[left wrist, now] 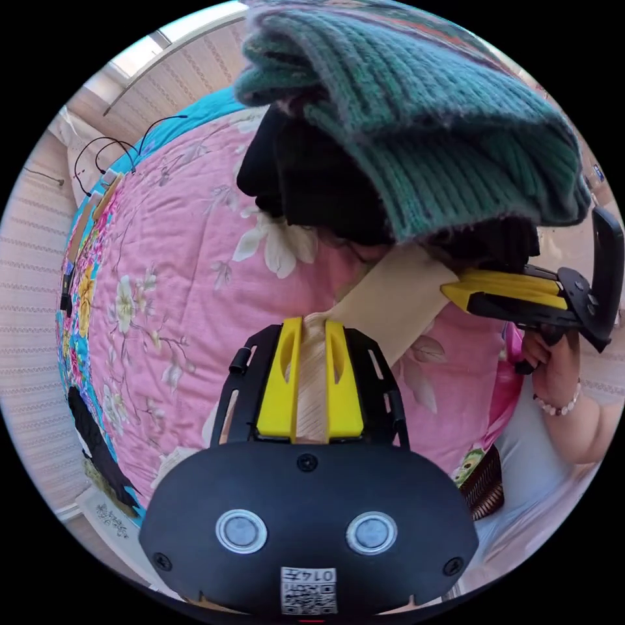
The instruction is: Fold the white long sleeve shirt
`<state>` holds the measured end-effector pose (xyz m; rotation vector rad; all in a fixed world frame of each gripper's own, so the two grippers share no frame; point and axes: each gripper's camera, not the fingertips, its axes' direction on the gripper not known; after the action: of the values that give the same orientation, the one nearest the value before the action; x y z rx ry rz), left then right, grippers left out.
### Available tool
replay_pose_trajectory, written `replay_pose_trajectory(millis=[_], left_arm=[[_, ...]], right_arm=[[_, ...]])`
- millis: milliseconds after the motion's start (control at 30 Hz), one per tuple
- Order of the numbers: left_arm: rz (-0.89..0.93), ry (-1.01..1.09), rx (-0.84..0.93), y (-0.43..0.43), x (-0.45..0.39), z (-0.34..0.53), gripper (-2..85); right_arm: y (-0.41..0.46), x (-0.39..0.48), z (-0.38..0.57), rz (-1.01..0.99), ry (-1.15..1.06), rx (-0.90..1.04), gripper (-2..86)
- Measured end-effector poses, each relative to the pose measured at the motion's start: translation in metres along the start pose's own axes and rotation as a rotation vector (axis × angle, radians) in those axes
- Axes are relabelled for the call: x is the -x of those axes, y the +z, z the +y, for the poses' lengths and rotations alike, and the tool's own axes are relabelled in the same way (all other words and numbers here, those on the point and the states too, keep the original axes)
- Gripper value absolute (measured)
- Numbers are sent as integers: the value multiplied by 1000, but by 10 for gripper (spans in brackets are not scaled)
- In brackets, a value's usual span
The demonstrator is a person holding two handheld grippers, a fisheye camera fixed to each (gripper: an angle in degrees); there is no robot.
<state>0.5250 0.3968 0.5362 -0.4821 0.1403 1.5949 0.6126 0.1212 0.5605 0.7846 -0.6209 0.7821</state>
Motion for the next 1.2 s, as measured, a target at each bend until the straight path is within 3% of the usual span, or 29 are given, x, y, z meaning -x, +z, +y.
replay_pose_trajectory(millis=[167, 467, 667, 800, 933, 1100, 1200], left_arm=[[-10, -66, -218, -18, -1, -25, -5], [53, -126, -120, 11, 15, -58, 34], [41, -157, -232, -40, 44, -12, 51], [-115, -231, -151, -49, 70, 39, 51], [-61, -303, -29, -29, 88, 68, 57], [-147, -267, 141, 6, 84, 75, 3], [-161, -260, 81, 0, 84, 77, -7]], right_arm=[[-21, -21, 0, 33, 41, -106, -3], [-21, -38, -3, 107, 85, -154, -4], [-23, -43, 2, 90, 101, -166, -4], [-21, -41, 7, 81, 112, -174, -4], [-16, -35, 16, 80, 127, -188, -4], [-9, -25, 25, 71, 138, -193, -3], [-3, -16, 31, 71, 138, -188, -3]])
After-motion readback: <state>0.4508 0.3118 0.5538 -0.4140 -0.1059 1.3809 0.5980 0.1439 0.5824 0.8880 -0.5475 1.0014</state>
